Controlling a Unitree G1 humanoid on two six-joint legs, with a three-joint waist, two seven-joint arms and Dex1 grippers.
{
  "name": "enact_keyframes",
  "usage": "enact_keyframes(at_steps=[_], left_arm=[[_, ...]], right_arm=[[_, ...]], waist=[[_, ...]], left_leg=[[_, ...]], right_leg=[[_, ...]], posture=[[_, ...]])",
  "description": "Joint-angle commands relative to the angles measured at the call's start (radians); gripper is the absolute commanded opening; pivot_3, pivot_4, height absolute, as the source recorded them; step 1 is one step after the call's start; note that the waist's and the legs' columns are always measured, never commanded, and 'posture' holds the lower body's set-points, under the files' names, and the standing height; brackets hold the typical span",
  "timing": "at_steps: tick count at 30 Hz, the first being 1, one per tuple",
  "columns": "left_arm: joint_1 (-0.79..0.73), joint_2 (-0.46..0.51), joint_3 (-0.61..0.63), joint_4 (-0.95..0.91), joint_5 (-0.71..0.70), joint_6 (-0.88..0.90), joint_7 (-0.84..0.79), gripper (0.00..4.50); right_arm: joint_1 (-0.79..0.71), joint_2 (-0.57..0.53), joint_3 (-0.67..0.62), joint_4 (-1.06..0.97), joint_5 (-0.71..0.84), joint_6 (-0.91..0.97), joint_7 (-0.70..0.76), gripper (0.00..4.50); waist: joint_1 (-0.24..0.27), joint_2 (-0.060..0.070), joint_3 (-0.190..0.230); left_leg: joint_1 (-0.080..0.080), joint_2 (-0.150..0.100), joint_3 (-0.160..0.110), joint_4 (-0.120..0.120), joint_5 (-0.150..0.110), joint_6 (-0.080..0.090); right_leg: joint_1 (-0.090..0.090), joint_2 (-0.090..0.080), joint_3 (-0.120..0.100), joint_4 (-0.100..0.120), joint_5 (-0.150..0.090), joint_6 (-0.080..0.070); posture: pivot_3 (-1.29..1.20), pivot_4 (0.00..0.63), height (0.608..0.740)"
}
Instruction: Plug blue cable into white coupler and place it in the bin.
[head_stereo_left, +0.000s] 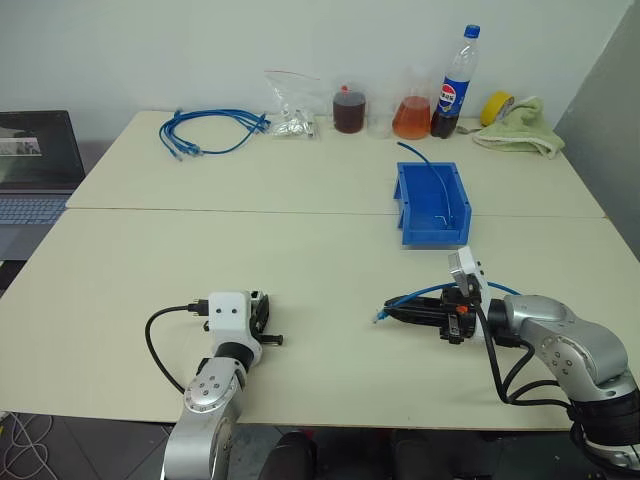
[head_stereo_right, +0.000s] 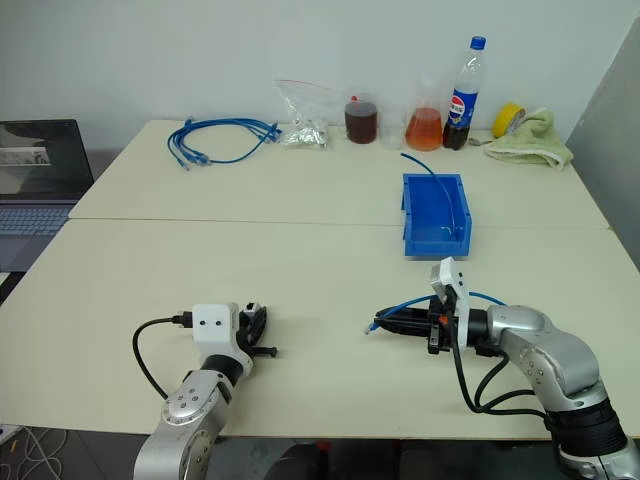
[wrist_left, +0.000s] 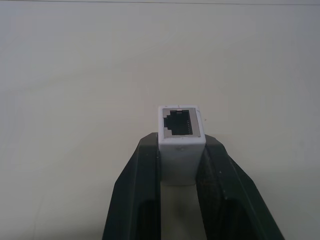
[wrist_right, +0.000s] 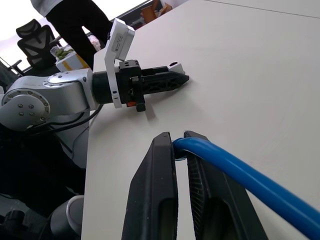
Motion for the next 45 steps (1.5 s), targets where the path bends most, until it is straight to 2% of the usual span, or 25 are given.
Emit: enact_keyframes(at_steps=[1, 12, 20, 22, 23, 37, 42, 45], left_arm=[[0.023, 0.001, 0.012, -0.072, -0.020, 0.042, -0.002, 0.59], [0.028, 0.029, -0.038, -0.074, -0.013, 0.088, -0.034, 0.59], [0.037, 0.025, -0.027, -0.054, -0.027, 0.100, -0.031, 0.59], [0.034, 0.024, -0.022, -0.051, -0.029, 0.098, -0.030, 1.29], [0.032, 0.023, -0.021, -0.049, -0.031, 0.098, -0.032, 1.41], [0.024, 0.012, -0.007, -0.050, -0.045, 0.095, -0.034, 4.42], [0.030, 0.047, 0.012, -0.063, -0.051, 0.078, -0.066, 4.50], [0.024, 0.114, 0.031, -0.054, -0.047, 0.048, -0.119, 4.50]], right_arm=[[0.000, -0.007, -0.025, -0.035, 0.021, 0.001, 0.003, 0.03], [-0.009, 0.000, -0.017, -0.031, 0.018, 0.001, 0.001, 0.02], [-0.007, -0.002, -0.022, -0.036, 0.020, 0.004, -0.005, 0.02], [-0.006, -0.002, -0.023, -0.038, 0.021, 0.005, -0.006, 0.02], [-0.007, -0.001, -0.022, -0.038, 0.021, 0.005, -0.007, 0.02], [-0.014, -0.002, -0.026, -0.038, 0.021, 0.012, -0.005, 0.02], [-0.015, -0.002, -0.026, -0.036, 0.021, 0.013, -0.005, 0.02], [-0.017, -0.003, -0.026, -0.037, 0.019, 0.011, -0.004, 0.02]], waist=[[0.000, 0.000, 0.000], [0.000, 0.000, 0.000], [0.001, 0.000, 0.000], [0.001, 0.000, 0.000], [0.001, 0.000, 0.000], [-0.001, 0.001, -0.001], [-0.001, 0.001, -0.001], [-0.002, 0.001, -0.001]], left_leg=[[0.000, 0.000, 0.000, 0.000, 0.000, 0.000], [0.000, 0.000, 0.000, 0.000, 0.000, 0.000], [0.000, 0.000, 0.000, 0.000, 0.000, 0.000], [0.000, 0.000, 0.000, 0.000, 0.000, 0.000], [0.000, 0.000, 0.000, 0.000, 0.000, 0.000], [0.001, 0.000, 0.000, 0.000, 0.000, 0.000], [0.001, 0.000, 0.000, 0.000, 0.000, 0.000], [0.001, 0.001, 0.000, 0.000, 0.000, 0.000]], right_leg=[[0.000, 0.000, 0.000, 0.000, 0.000, 0.000], [0.000, 0.000, 0.000, 0.000, 0.000, 0.000], [0.000, 0.000, 0.000, 0.000, 0.000, 0.000], [0.000, 0.000, 0.000, 0.000, 0.000, 0.000], [0.000, 0.000, 0.000, 0.000, 0.000, 0.000], [0.000, 0.001, 0.000, 0.001, 0.000, 0.000], [0.000, 0.001, 0.000, 0.001, 0.000, 0.000], [0.000, 0.001, 0.000, 0.001, 0.000, 0.000]], posture=[[0.00, 0.150, 0.740], [0.00, 0.150, 0.740], [0.00, 0.150, 0.740], [0.00, 0.150, 0.740], [0.00, 0.150, 0.740], [0.00, 0.150, 0.740], [0.00, 0.150, 0.740], [0.00, 0.150, 0.740]])
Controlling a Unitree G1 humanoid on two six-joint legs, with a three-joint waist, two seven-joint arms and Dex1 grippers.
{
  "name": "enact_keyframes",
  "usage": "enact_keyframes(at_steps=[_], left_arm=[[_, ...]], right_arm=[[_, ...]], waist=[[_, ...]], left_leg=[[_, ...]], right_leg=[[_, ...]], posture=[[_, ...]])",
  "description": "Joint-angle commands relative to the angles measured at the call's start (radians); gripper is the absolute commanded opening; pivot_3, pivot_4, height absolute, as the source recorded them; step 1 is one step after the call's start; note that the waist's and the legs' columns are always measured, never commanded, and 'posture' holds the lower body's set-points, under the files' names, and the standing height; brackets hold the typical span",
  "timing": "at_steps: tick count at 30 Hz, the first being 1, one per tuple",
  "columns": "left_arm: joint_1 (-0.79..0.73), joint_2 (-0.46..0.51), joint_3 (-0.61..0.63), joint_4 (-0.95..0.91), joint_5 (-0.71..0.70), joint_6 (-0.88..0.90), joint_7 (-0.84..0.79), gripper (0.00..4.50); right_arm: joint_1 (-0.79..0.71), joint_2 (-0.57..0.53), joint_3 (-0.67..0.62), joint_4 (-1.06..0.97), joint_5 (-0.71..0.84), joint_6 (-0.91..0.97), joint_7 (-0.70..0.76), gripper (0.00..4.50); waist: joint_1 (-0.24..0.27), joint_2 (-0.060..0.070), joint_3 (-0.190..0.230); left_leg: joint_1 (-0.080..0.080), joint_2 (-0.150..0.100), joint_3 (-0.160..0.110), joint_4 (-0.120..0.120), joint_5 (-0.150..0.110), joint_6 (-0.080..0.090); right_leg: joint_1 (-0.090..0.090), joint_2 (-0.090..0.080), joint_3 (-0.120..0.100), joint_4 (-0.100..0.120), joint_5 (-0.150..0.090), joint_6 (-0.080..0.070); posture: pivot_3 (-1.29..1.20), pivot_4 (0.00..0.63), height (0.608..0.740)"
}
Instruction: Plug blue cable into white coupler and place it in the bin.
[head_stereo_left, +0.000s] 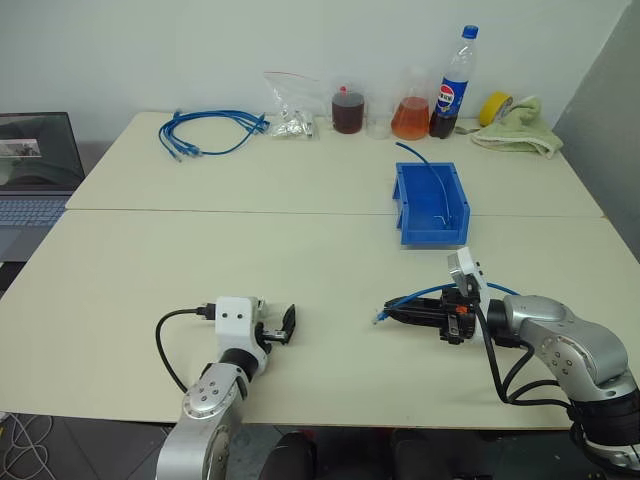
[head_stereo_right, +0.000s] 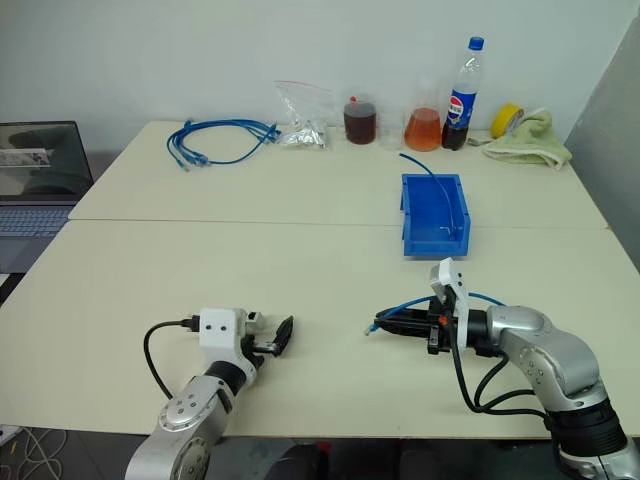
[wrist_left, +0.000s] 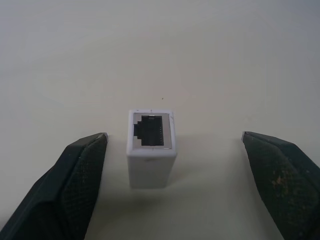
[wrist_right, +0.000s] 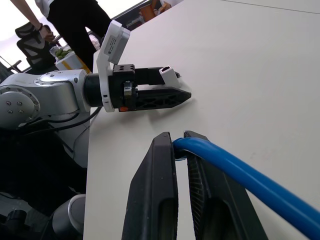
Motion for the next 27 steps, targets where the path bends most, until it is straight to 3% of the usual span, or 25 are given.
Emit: enact_keyframes(at_steps=[1, 6, 13, 23, 27], left_arm=[[0.002, 0.079, 0.044, 0.005, 0.003, -0.051, -0.067, 4.50], [-0.014, 0.164, 0.080, 0.064, -0.012, -0.097, -0.146, 4.50], [-0.015, 0.190, 0.043, 0.091, -0.044, -0.115, -0.236, 4.50], [0.069, 0.230, 0.056, -0.012, -0.046, -0.148, -0.278, 4.50], [0.135, 0.308, 0.071, -0.074, -0.032, -0.195, -0.340, 4.50]], right_arm=[[-0.016, -0.004, -0.026, -0.037, 0.020, -0.007, -0.001, 0.02], [-0.017, -0.005, -0.026, -0.042, 0.019, -0.012, 0.003, 0.02], [-0.010, -0.007, -0.025, -0.046, 0.013, -0.022, 0.008, 0.02], [0.002, -0.030, -0.030, -0.059, 0.018, -0.017, 0.022, 0.02], [0.005, -0.054, -0.021, -0.070, 0.017, -0.012, 0.039, 0.02]], waist=[[0.000, 0.000, 0.000], [0.001, 0.000, 0.000], [0.001, 0.000, 0.000], [0.000, 0.000, 0.000], [0.000, 0.000, 0.000]], left_leg=[[0.000, 0.000, 0.000, 0.000, 0.000, 0.000], [0.000, 0.000, 0.000, 0.000, 0.000, 0.000], [0.000, 0.000, 0.000, 0.000, 0.000, 0.000], [0.000, 0.000, 0.000, 0.000, 0.000, 0.000], [0.000, 0.000, 0.000, -0.001, 0.000, 0.000]], right_leg=[[0.000, 0.000, 0.000, 0.000, 0.000, 0.000], [0.000, 0.000, 0.000, -0.001, 0.000, 0.000], [0.000, 0.000, 0.000, -0.001, 0.000, 0.000], [0.000, 0.000, 0.000, -0.001, 0.000, 0.000], [0.000, 0.000, 0.000, -0.001, 0.000, 0.000]], posture=[[0.00, 0.150, 0.740], [0.00, 0.150, 0.740], [0.00, 0.150, 0.740], [0.00, 0.150, 0.740], [0.00, 0.150, 0.740]])
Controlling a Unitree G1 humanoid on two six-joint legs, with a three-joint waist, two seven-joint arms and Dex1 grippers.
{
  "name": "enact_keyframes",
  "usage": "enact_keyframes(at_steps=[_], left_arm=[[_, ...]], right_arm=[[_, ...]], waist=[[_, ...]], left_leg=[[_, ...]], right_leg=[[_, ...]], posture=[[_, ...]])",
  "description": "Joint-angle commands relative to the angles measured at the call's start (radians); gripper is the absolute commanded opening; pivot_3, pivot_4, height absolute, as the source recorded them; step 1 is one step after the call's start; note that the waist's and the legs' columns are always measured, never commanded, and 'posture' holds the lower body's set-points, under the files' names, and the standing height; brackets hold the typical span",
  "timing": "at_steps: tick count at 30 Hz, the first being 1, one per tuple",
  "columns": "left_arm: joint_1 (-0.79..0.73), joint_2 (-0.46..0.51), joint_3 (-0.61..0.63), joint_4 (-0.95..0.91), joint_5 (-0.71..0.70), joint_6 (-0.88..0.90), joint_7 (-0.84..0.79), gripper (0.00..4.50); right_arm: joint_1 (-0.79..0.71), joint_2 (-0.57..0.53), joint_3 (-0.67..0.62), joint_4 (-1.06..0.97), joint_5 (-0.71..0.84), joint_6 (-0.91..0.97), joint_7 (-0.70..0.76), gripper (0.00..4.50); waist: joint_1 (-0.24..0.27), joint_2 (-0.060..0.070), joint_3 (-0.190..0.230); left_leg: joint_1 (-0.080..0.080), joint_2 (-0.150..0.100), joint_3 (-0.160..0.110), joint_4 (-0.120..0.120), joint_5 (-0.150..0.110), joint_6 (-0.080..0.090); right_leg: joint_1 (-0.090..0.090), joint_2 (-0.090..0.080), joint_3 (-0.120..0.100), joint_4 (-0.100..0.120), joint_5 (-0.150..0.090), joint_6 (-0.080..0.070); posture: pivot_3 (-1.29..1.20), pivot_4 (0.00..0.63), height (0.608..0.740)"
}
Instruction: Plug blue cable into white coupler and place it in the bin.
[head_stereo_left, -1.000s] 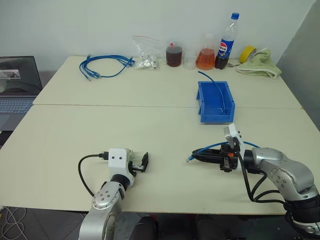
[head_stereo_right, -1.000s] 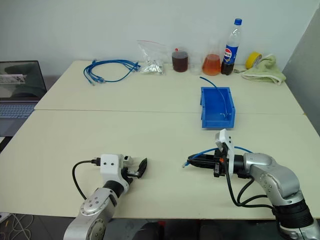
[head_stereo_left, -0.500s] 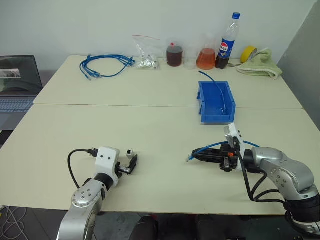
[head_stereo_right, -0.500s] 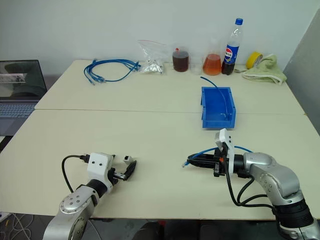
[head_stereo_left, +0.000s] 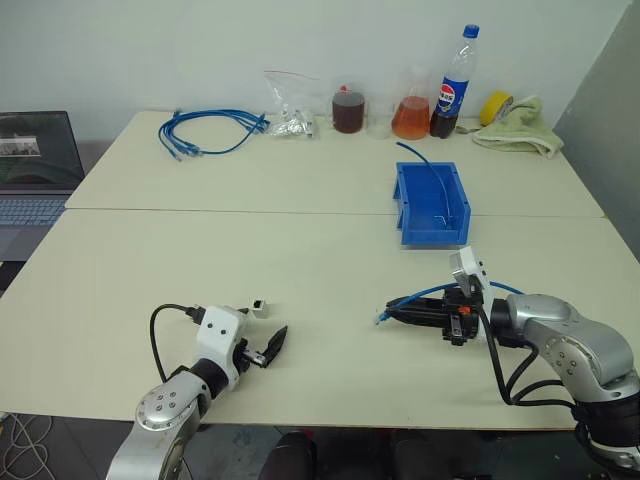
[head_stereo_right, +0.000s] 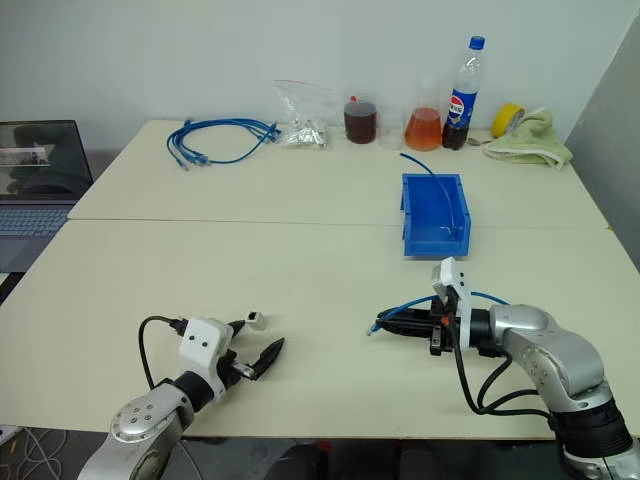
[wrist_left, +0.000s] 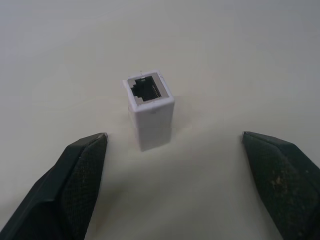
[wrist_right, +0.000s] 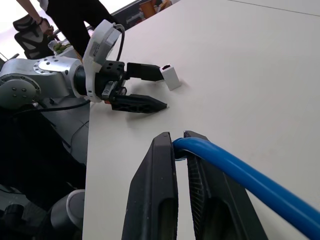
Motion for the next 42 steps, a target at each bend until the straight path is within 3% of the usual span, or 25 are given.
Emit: enact_keyframes(at_steps=[1, 9, 14, 17, 29, 42], left_arm=[[0.046, 0.073, 0.042, -0.086, 0.009, -0.066, -0.062, 4.50], [-0.014, 0.299, 0.182, 0.003, -0.192, -0.017, -0.357, 4.50], [-0.073, 0.455, 0.164, 0.152, -0.196, -0.029, -0.545, 4.50], [-0.127, 0.502, 0.129, 0.236, -0.171, -0.068, -0.622, 4.50], [-0.442, 0.499, -0.046, 0.550, -0.049, -0.292, -0.778, 4.50], [-0.559, 0.482, -0.108, 0.703, 0.012, -0.371, -0.841, 4.50]], right_arm=[[0.001, -0.024, -0.019, -0.050, 0.023, -0.006, 0.028, 0.02], [-0.019, -0.029, -0.014, -0.075, 0.044, 0.014, 0.031, 0.02], [-0.036, -0.033, 0.002, -0.097, 0.054, 0.033, 0.036, 0.02], [-0.043, -0.035, 0.009, -0.108, 0.062, 0.043, 0.033, 0.02], [-0.079, -0.001, 0.051, -0.133, 0.059, 0.073, 0.007, 0.02], [-0.107, 0.013, 0.065, -0.122, 0.057, 0.081, 0.008, 0.02]], waist=[[0.000, 0.000, 0.000], [-0.001, 0.000, 0.000], [-0.006, 0.001, 0.000], [-0.010, 0.001, 0.001], [-0.026, 0.000, 0.001], [-0.027, 0.000, 0.001]], left_leg=[[0.000, 0.000, 0.000, 0.000, 0.000, 0.000], [0.000, 0.000, 0.000, 0.000, 0.000, 0.000], [0.000, 0.000, 0.000, -0.001, 0.000, 0.000], [0.000, 0.001, 0.000, -0.001, 0.000, 0.001], [-0.001, 0.001, 0.000, -0.001, 0.000, 0.001], [-0.001, 0.001, -0.001, 0.000, 0.000, 0.001]], right_leg=[[0.000, 0.000, 0.000, -0.001, 0.000, 0.000], [0.000, 0.001, -0.001, 0.000, 0.000, 0.000], [0.000, 0.001, -0.001, 0.000, 0.000, 0.000], [-0.001, 0.001, -0.001, 0.000, 0.000, 0.000], [-0.002, 0.001, 0.000, 0.000, 0.000, 0.000], [-0.002, 0.001, 0.000, 0.001, 0.000, 0.000]], posture=[[0.00, 0.150, 0.740], [0.00, 0.150, 0.740], [0.00, 0.150, 0.740], [0.00, 0.150, 0.740], [0.00, 0.150, 0.740], [0.00, 0.150, 0.740]])
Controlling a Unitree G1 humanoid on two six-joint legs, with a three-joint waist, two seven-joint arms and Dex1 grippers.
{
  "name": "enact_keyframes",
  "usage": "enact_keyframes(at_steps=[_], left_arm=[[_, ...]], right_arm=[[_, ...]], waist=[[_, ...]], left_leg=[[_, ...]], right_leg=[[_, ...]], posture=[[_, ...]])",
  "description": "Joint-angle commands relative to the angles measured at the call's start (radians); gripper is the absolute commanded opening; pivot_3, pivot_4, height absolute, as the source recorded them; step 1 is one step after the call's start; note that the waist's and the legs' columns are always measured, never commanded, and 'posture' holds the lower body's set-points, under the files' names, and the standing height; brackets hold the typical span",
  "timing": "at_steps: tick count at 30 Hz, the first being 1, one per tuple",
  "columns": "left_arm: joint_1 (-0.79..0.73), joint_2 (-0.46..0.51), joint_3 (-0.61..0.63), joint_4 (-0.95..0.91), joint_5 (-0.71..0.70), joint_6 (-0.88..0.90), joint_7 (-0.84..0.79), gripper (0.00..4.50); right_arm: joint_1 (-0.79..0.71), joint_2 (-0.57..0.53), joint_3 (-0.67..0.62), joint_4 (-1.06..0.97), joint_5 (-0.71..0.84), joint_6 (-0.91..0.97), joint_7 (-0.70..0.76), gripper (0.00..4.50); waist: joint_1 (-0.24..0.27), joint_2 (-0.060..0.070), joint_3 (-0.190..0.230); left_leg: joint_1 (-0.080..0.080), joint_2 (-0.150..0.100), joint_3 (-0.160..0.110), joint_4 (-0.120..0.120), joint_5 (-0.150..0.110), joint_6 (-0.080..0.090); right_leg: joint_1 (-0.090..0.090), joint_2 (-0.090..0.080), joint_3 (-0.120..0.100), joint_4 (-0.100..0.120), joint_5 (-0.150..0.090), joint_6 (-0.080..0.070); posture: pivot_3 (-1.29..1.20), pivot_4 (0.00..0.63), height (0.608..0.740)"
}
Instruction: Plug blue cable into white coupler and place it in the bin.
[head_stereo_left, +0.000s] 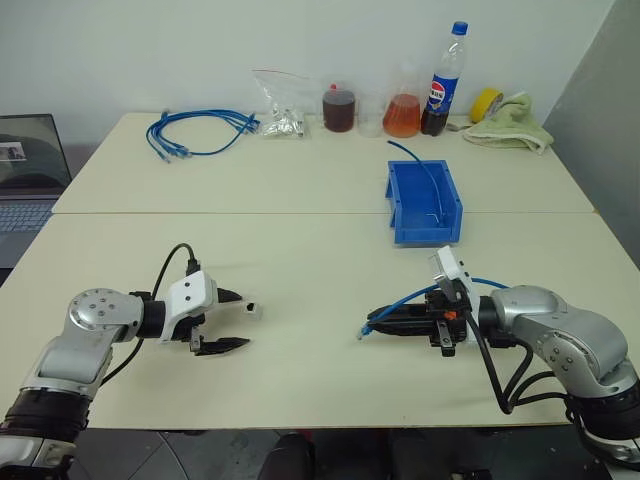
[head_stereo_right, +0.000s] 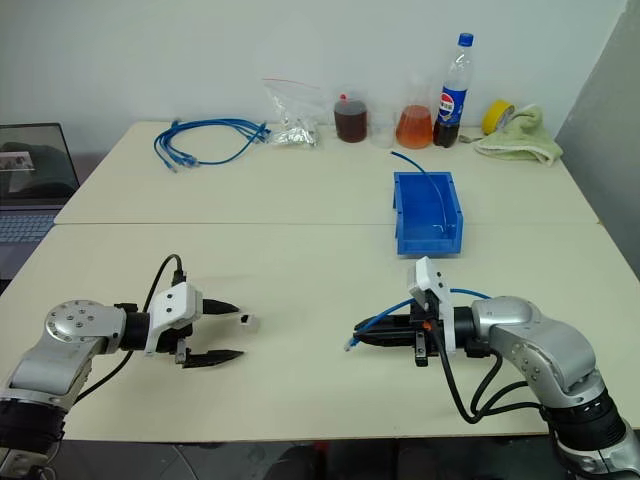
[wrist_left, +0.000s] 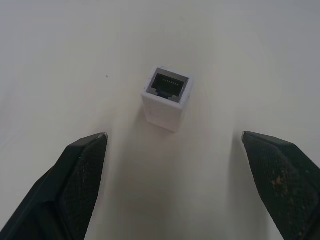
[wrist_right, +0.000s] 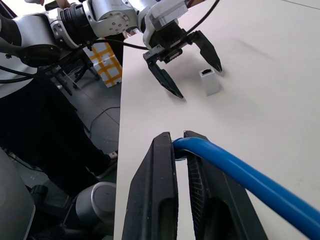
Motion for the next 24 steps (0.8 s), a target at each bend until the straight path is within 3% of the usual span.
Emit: enact_keyframes(at_steps=[1, 19, 20, 24], left_arm=[[-0.044, -0.006, -0.003, 0.035, 0.018, -0.018, -0.002, 4.50], [-0.154, -0.062, -0.068, 0.181, 0.049, -0.065, -0.084, 4.50], [-0.160, -0.064, -0.071, 0.191, 0.051, -0.071, -0.088, 4.13], [-0.177, -0.074, -0.082, 0.219, 0.060, -0.091, -0.100, 3.37]], right_arm=[[-0.025, 0.005, -0.003, -0.020, 0.018, -0.005, 0.004, 0.02], [-0.035, 0.000, -0.004, -0.004, 0.013, -0.007, 0.014, 0.02], [-0.034, 0.000, -0.004, -0.004, 0.013, -0.007, 0.014, 0.02], [-0.031, -0.003, -0.006, -0.003, 0.012, -0.009, 0.016, 0.02]], waist=[[0.000, 0.000, 0.000], [-0.001, 0.000, 0.000], [0.000, 0.000, 0.000], [-0.001, 0.000, 0.000]], left_leg=[[0.000, 0.000, 0.000, 0.000, 0.000, 0.000], [0.000, -0.001, 0.001, 0.003, 0.000, 0.000], [0.000, -0.001, 0.001, 0.004, 0.000, 0.000], [0.000, -0.001, 0.000, 0.004, 0.000, 0.000]], right_leg=[[0.000, 0.000, 0.000, 0.000, 0.000, 0.000], [-0.004, 0.000, 0.001, 0.012, -0.001, -0.001], [-0.004, 0.000, 0.001, 0.012, -0.001, -0.001], [-0.004, 0.000, 0.001, 0.013, -0.001, -0.001]], posture=[[0.00, 0.150, 0.740], [0.00, 0.150, 0.740], [0.00, 0.150, 0.740], [0.00, 0.150, 0.740]])
